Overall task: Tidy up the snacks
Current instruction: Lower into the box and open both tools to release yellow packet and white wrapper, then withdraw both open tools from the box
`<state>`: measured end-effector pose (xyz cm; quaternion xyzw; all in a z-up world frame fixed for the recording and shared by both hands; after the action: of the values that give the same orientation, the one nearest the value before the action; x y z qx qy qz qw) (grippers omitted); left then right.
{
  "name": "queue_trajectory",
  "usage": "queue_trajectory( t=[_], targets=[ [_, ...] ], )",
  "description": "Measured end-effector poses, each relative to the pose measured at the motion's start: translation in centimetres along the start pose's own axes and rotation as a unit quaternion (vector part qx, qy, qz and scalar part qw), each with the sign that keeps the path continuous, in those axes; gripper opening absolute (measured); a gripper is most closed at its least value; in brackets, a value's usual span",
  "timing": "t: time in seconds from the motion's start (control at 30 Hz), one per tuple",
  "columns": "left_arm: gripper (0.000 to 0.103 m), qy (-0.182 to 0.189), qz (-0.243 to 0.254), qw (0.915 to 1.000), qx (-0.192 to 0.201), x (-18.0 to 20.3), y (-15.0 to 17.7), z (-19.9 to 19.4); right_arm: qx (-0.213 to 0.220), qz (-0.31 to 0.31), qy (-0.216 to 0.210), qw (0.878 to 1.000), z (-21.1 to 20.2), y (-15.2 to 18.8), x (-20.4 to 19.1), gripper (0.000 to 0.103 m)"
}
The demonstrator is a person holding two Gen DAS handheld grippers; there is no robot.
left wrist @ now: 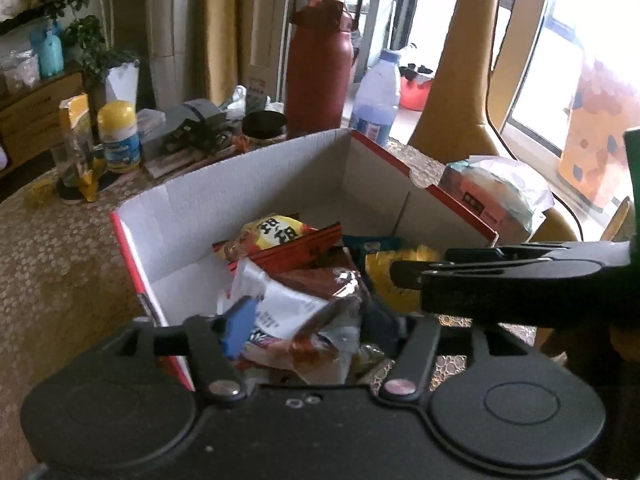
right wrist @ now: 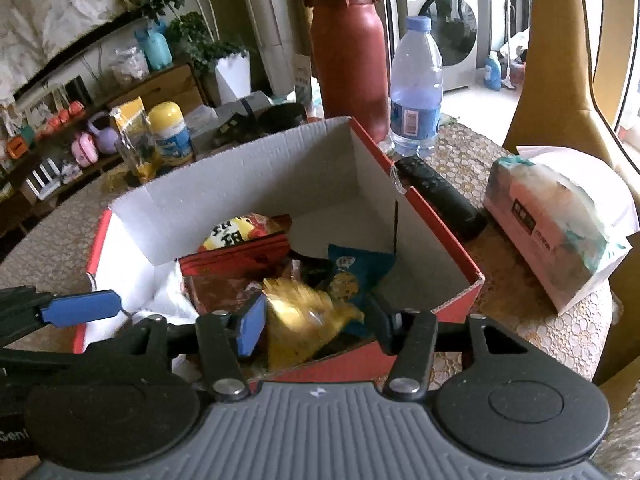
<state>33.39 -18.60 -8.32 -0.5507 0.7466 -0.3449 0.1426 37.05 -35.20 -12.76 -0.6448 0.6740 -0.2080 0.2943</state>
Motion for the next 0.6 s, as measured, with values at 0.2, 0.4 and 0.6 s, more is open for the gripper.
queue_trajectory(
  t=[0.2, 0.4, 0.6],
  targets=[
    [0.087, -0.011, 0.005, 0.9997, 0.019, 0.2, 0.1, -1.9, 0.013, 0.001, -0.014, 1.000, -2.1, 0.2, 0.0, 0.070],
    [0.093, -0.010, 0.018, 0.9991, 0.038, 0.7, 0.7, -4.3, 0.027, -0.008, -0.022, 0.999, -4.6, 0.8, -0.3, 0.074],
    [0.099, -0.003, 0.027, 0.9981, 0.054, 1.4, 1.4, -6.7, 0.042, -0.008, -0.036, 0.998, -7.2, 1.6, -0.2, 0.082]
  ],
)
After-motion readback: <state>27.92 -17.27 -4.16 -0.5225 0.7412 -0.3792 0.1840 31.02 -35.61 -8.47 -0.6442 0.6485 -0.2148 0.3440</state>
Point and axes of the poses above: each gripper's, at about its wrist camera, not at the fingertips, and z roughly the way its jaws point, x to its right, y to its underside, the point moved 3 cm from there along z, roughly the way its jaws point, and after that the axes turned 6 degrees about y, right-handed, at the moved point
